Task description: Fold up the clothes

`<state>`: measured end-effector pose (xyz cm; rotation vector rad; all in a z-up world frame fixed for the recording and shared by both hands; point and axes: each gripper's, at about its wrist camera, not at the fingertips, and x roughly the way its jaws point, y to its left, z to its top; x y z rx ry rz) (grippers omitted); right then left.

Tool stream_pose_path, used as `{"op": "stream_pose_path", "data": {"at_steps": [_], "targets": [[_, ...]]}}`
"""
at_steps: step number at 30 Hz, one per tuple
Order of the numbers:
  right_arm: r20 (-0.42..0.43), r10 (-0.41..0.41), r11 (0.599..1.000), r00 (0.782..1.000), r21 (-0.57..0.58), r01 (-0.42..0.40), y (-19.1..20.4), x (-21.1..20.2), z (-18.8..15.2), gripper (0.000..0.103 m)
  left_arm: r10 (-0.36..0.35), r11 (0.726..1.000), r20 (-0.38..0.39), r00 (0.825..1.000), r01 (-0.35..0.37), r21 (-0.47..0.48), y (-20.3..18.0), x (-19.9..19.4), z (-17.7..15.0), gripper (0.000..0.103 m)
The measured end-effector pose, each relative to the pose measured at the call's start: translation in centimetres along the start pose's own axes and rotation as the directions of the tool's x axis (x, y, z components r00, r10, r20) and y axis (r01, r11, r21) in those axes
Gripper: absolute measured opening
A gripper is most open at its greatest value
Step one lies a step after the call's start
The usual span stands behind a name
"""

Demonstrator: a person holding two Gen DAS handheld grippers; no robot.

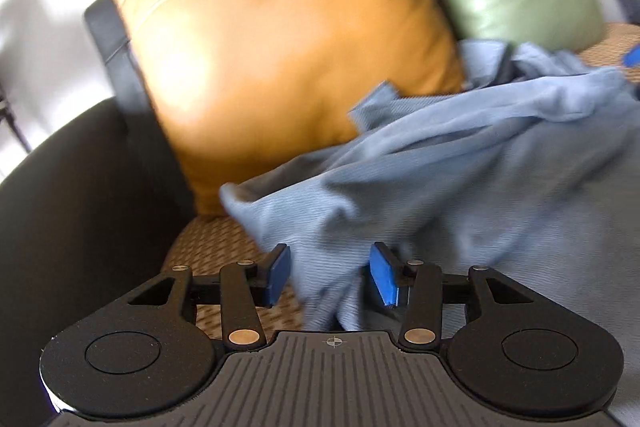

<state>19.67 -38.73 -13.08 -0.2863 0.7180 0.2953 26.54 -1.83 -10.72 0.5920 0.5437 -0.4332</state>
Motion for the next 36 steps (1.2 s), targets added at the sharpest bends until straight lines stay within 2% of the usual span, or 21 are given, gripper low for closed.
{"op": "stream_pose_path", "data": {"at_steps": [1, 4, 7, 11, 12, 13, 14, 15, 17, 19, 21, 24, 27, 30, 31, 33, 34, 35, 36], "targets": [[0.008, 0.004, 1.0, 1.0, -0.002, -0.004, -0.1, -0.2, -0.1, 0.06, -0.013, 1.0, 0.007, 1.0, 0.012, 0.022, -0.2, -0.4, 0.0, 0.063], [-0.006, 0.008, 1.0, 1.0, -0.008, -0.008, -0.2, -0.1, -0.1, 0.06, 0.022, 0.994, -0.014, 1.0, -0.02, 0.103, -1.6, 0.7, 0.3, 0.065], [-0.004, -0.009, 0.999, 1.0, -0.043, 0.008, 0.3, 0.5, 0.3, 0.06, 0.046, 0.993, -0.013, 0.999, -0.045, 0.114, -2.3, 1.9, 0.7, 0.065], [-0.027, -0.008, 0.995, 1.0, -0.098, 0.006, 0.9, 2.5, 0.9, 0.053, 0.083, 0.976, -0.035, 0.996, -0.074, 0.207, -3.7, 4.0, 0.7, 0.066], [-0.031, -0.01, 0.994, 0.999, -0.108, 0.007, 1.0, 3.1, 1.0, 0.05, 0.095, 0.972, -0.04, 0.995, -0.084, 0.221, -3.9, 4.3, 0.6, 0.06], [-0.035, -0.011, 0.993, 0.999, -0.116, 0.007, 1.1, 3.7, 1.1, 0.045, 0.111, 0.97, -0.048, 0.993, -0.098, 0.221, -3.9, 4.6, 0.5, 0.037], [-0.035, -0.005, 0.995, 0.999, -0.098, 0.002, 1.0, 4.0, 1.4, 0.025, 0.126, 0.969, -0.056, 0.99, -0.111, 0.22, -3.9, 4.8, 0.4, 0.01], [-0.03, 0.015, 0.998, 0.999, -0.06, -0.017, 0.6, 3.8, 1.8, 0.003, 0.135, 0.972, -0.064, 0.989, -0.12, 0.201, -3.4, 4.8, 0.5, 0.008], [-0.018, 0.06, 0.998, 0.998, 0.019, -0.059, -0.1, 3.0, 2.8, 0.003, 0.136, 0.984, -0.044, 0.99, -0.13, 0.126, -1.8, 4.0, 0.6, 0.004], [0.021, 0.099, 0.991, 0.995, 0.083, -0.101, -1.2, 0.8, 3.9, 0.003, 0.154, 0.986, -0.027, 0.988, -0.152, 0.07, -0.3, 3.0, 0.7, 0.004], [0.09, 0.158, 0.964, 0.983, 0.203, -0.174, -3.1, -2.2, 4.7, 0.003, 0.158, 0.987, -0.014, 0.987, -0.158, 0.036, 1.1, 1.7, 0.5, 0.004], [0.212, 0.216, 0.866, 0.953, 0.41, -0.287, -5.9, -6.1, 4.4, 0.003, 0.13, 0.991, -0.004, 0.992, -0.13, 0.024, 2.0, 0.2, -0.5, 0.004], [0.141, 0.221, 0.809, 0.965, 0.526, -0.262, -6.8, -5.6, 2.9, 0.003, 0.097, 0.991, -0.043, 0.994, -0.092, 0.093, 1.1, 0.2, -1.9, 0.004], [0.021, 0.193, 0.806, 0.981, 0.566, -0.171, -6.1, -3.0, 1.1, 0.004, 0.078, 0.978, -0.104, 0.992, -0.056, 0.199, -0.9, 0.4, -3.4, 0.014], [-0.015, 0.185, 0.807, 0.983, 0.572, -0.144, -5.8, -2.1, 0.7, 0.004, 0.089, 0.97, -0.101, 0.991, -0.064, 0.232, -1.5, 0.4, -3.8, 0.026], [-0.087, 0.171, 0.809, 0.981, 0.581, -0.09, -5.2, -0.3, -0.2, 0.007, 0.1, 0.964, -0.092, 0.991, -0.073, 0.257, -2.0, 0.1, -4.1, 0.029], [-0.113, 0.166, 0.81, 0.98, 0.583, -0.069, -5.0, 0.1, -0.4, 0.007, 0.082, 0.969, -0.098, 0.992, -0.056, 0.241, -1.6, -0.3, -3.9, 0.033], [-0.127, 0.17, 0.81, 0.977, 0.583, -0.065, -4.9, 0.3, -0.4, 0.011, 0.064, 0.974, -0.103, 0.993, -0.039, 0.224, -1.2, -0.6, -3.7, 0.044], [-0.136, 0.16, 0.818, 0.978, 0.573, -0.054, -4.7, 0.1, -0.3, 0.02, 0.037, 0.982, -0.103, 0.994, -0.017, 0.19, -0.4, -1.2, -3.5, 0.051]]}}
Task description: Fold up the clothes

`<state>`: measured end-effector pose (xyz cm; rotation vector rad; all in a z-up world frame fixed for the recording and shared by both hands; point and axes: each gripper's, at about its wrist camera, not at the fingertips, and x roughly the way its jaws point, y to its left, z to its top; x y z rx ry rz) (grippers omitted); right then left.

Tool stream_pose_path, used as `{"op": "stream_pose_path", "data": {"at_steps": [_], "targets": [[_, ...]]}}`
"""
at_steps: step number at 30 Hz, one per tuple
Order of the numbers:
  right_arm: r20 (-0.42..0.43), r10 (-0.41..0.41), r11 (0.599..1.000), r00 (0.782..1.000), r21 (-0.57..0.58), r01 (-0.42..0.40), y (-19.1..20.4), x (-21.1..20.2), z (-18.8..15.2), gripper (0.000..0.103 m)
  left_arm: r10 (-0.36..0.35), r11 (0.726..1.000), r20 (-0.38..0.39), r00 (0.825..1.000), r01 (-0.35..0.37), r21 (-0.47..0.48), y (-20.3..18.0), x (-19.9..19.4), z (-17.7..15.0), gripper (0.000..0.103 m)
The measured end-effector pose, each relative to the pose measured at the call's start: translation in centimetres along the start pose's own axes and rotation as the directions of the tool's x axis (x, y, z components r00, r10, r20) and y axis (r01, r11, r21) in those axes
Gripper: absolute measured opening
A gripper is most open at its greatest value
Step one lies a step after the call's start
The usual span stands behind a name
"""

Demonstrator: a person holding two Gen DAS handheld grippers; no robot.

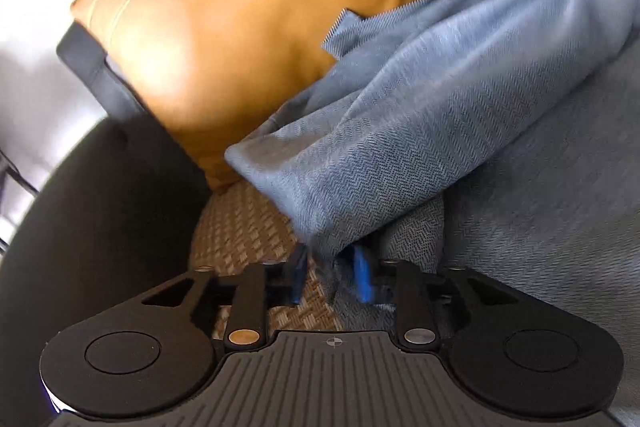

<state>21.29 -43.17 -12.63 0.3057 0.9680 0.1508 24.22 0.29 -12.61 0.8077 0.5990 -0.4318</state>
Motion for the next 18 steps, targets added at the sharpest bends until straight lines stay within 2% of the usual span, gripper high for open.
{"op": "stream_pose_path", "data": {"at_steps": [1, 2, 3, 5, 7, 10, 13, 15, 18], "targets": [[0.02, -0.014, 1.0, 1.0, -0.02, 0.014, 0.2, -0.5, 0.0, 0.026, -0.03, 0.999, 0.01, 1.0, 0.03, -0.04, 1.1, -0.8, 0.0, 0.057], [0.05, -0.024, 0.999, 0.998, -0.044, 0.026, 0.5, -1.3, 0.0, 0.037, -0.054, 0.994, 0.025, 0.998, 0.056, -0.093, 2.2, -1.4, 0.1, 0.06], [0.081, -0.034, 0.997, 0.996, -0.068, 0.039, 0.7, -2.2, 0.1, 0.044, -0.076, 0.986, 0.042, 0.996, 0.081, -0.146, 3.3, -2.1, 0.2, 0.06], [0.126, -0.037, 0.992, 0.991, -0.113, 0.051, 1.0, -3.2, 0.2, 0.046, -0.09, 0.96, 0.085, 0.992, 0.109, -0.258, 5.3, -3.2, 0.7, 0.065], [0.123, -0.024, 0.99, 0.992, -0.134, 0.041, 1.3, -3.2, 0.5, 0.048, -0.08, 0.931, 0.104, 0.991, 0.111, -0.347, 6.9, -2.9, 1.9, 0.069], [0.099, -0.025, 0.985, 0.995, -0.168, 0.041, 1.8, -2.5, 0.6, 0.049, -0.034, 0.912, 0.066, 0.997, 0.058, -0.406, 8.1, -0.7, 3.8, 0.073], [0.076, -0.045, 0.985, 0.996, -0.163, 0.057, 1.9, -1.0, 0.3, 0.051, 0.009, 0.903, -0.021, 1.0, -0.017, -0.43, 8.2, 2.5, 5.0, 0.074], [0.055, -0.068, 0.986, 0.996, -0.147, 0.075, 1.5, -0.1, -0.1, 0.051, 0.004, 0.886, -0.068, 0.998, -0.035, -0.462, 8.0, 4.7, 5.3, 0.074], [0.032, -0.078, 0.986, 0.996, -0.142, 0.082, 0.8, 0.7, -0.7, 0.051, -0.014, 0.859, -0.09, 0.996, -0.034, -0.512, 7.8, 6.6, 5.3, 0.074]]}}
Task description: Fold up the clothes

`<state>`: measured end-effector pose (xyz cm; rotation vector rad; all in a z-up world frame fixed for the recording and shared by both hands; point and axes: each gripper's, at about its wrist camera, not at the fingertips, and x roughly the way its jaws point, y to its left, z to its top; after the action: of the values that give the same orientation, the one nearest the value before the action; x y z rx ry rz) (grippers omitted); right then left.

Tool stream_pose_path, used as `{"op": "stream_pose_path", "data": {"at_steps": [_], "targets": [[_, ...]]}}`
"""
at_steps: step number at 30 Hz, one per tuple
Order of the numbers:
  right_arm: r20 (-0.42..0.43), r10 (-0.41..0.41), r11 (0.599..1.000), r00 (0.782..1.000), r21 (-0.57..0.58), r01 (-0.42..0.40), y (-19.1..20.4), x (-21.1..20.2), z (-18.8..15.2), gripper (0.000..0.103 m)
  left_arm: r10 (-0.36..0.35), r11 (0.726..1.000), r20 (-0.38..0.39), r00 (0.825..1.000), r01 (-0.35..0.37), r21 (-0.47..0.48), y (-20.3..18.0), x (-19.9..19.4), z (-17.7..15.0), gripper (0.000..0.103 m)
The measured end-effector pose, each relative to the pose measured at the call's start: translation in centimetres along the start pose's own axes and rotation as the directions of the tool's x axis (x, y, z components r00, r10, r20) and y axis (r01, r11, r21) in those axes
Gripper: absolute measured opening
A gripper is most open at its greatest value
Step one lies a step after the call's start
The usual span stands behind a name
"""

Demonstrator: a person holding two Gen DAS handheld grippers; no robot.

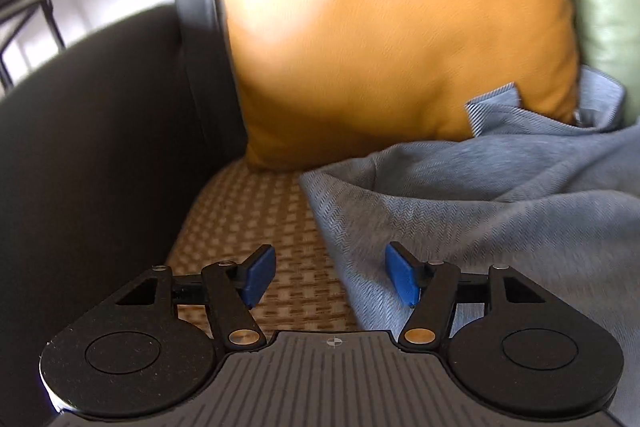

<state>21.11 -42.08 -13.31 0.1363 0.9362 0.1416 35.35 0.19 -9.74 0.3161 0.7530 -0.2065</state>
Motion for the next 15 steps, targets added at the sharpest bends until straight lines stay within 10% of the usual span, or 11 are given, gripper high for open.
{"op": "stream_pose_path", "data": {"at_steps": [5, 8, 15], "targets": [[0.004, 0.052, 0.998, 0.999, 0.027, -0.052, -0.9, 0.4, -0.7, 0.046, -0.006, 0.999, -0.023, 1.0, 0.006, -0.036, -0.4, 1.6, 0.0, 0.07], [-0.006, 0.062, 0.998, 0.998, 0.023, -0.062, -1.0, 0.7, -0.7, 0.005, -0.007, 0.999, -0.034, 0.999, 0.005, -0.052, -0.9, 1.7, 0.0, 0.008], [0.183, 0.083, 0.996, 0.98, 0.017, -0.087, -0.7, -3.9, 1.0, 0.003, 0.028, 0.979, 0.088, 0.996, -0.01, -0.202, 0.5, -0.1, 0.4, 0.002]]}}
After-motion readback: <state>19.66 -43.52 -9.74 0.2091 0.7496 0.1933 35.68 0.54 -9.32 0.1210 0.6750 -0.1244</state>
